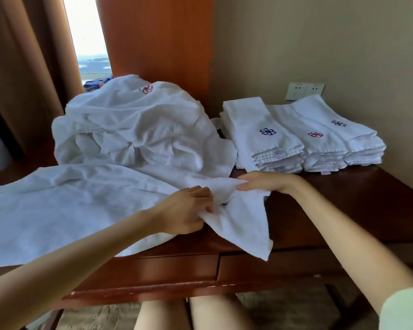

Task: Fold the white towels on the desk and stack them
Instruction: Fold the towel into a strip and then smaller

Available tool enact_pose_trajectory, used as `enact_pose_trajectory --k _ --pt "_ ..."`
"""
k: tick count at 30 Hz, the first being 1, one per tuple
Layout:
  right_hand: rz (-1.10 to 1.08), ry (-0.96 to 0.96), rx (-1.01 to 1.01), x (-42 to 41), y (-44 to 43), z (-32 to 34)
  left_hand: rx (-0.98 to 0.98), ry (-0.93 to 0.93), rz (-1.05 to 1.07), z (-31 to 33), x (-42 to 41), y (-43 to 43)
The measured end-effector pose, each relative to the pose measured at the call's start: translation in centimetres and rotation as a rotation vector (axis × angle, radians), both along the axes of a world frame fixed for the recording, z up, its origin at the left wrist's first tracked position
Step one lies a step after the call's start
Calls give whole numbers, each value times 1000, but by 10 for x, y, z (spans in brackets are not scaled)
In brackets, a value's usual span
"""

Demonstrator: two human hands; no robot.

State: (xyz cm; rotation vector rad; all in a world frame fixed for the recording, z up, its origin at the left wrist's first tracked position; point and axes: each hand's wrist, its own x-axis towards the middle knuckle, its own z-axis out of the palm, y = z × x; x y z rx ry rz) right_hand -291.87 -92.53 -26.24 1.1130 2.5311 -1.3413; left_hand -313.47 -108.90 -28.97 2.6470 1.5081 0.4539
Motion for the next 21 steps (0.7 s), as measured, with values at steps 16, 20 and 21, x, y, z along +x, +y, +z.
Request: enact_pose_trajectory --k 16,20,21 --pt "-238 -36 279 15 20 -7 -275 -299 27 -14 25 -10" --pt "-280 -36 270 22 17 -14 -14 -112 178 -28 19 4" --pt "-295 -79 355 22 15 -15 -3 -42 184 -32 19 6"
